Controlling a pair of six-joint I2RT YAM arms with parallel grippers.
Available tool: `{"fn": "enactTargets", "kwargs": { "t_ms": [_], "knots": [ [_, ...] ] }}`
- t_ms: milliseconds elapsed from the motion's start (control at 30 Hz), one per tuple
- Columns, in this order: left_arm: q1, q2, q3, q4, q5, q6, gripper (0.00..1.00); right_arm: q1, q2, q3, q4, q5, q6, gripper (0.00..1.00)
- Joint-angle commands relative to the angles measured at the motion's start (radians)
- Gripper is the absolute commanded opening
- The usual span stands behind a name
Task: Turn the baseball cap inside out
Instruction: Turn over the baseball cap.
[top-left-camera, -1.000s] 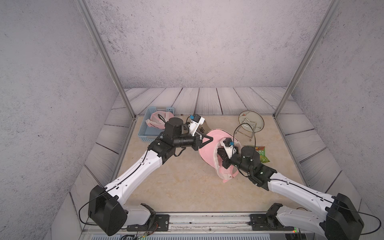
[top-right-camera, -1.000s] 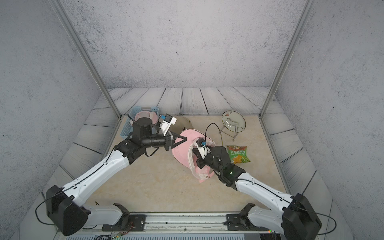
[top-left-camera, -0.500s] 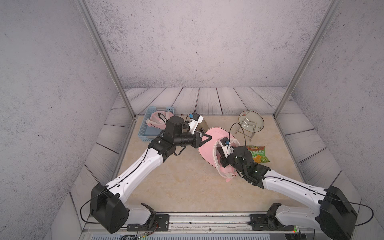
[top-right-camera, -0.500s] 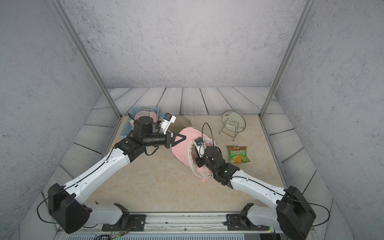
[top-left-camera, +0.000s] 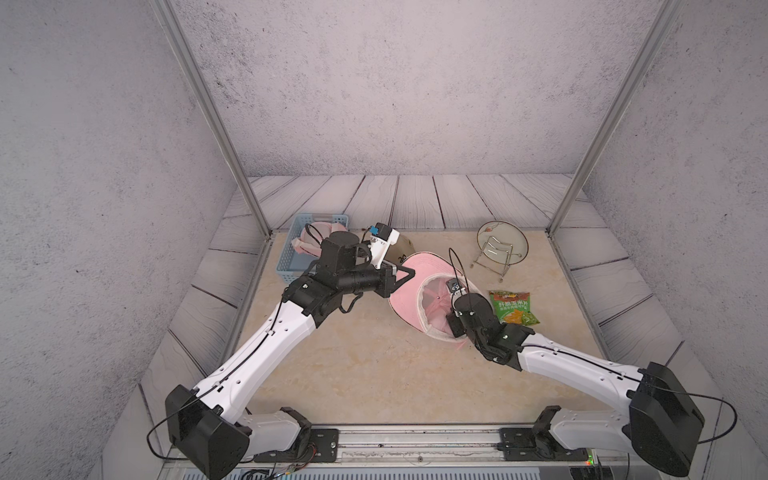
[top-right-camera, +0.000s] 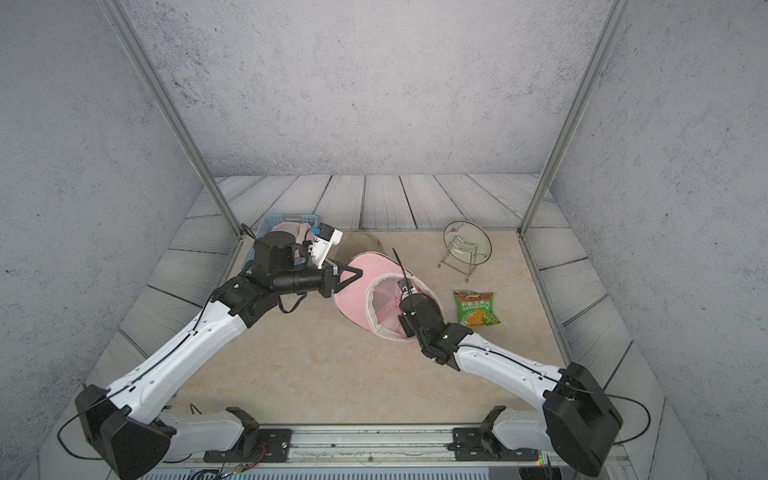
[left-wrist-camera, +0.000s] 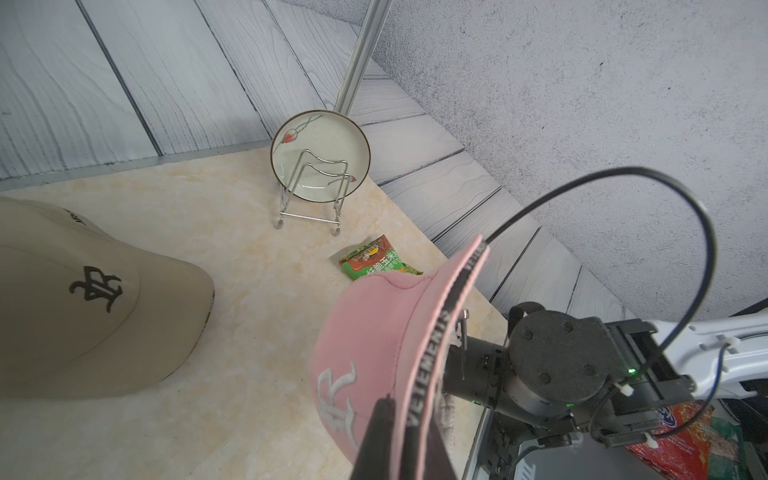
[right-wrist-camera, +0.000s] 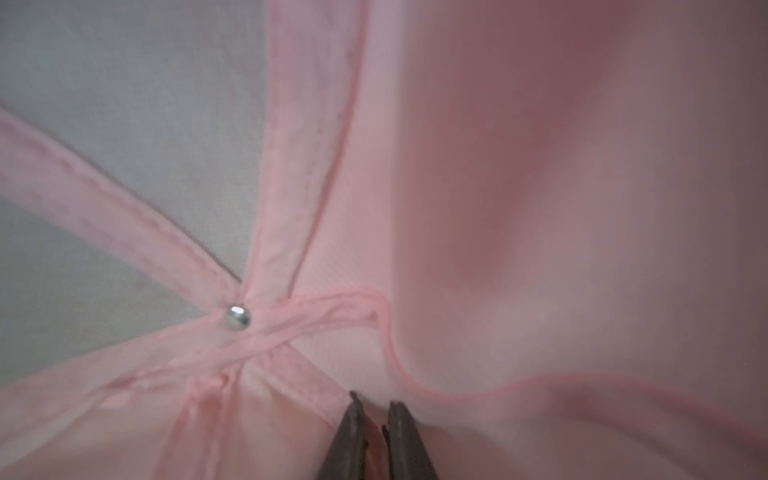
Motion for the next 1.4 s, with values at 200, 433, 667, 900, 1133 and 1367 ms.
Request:
{"fn": "enactTargets", "kwargs": {
  "t_ms": [200, 433, 667, 900, 1133, 1367],
  "knots": [
    [0.011, -0.008, -0.003, 0.069, 0.077, 0.014, 0.0, -0.009, -0.18, -0.055, 0.099, -0.398, -0.053, 0.24],
    [0.011, 0.02, -0.015, 0.172, 0.163, -0.069, 0.0, -0.009, -0.111, -0.042, 0.158, -0.69, -0.034, 0.14],
    [0.014, -0.012, -0.009, 0.117, 0.065, -0.037, 0.0, -0.008, -0.052, -0.014, 0.093, -0.707, -0.023, 0.13],
    [0.017, -0.012, -0.027, 0.101, 0.067, -0.012, 0.0, -0.008, -0.092, 0.019, -0.043, -0.399, -0.034, 0.11],
    [0.006, 0.024, -0.072, 0.144, 0.118, -0.066, 0.0, -0.007, -0.179, -0.026, 0.167, -0.401, -0.089, 0.0],
    [-0.003, 0.024, -0.109, 0.2, 0.136, -0.13, 0.0, -0.007, -0.087, 0.003, 0.253, -0.123, -0.057, 0.0]
  ]
}}
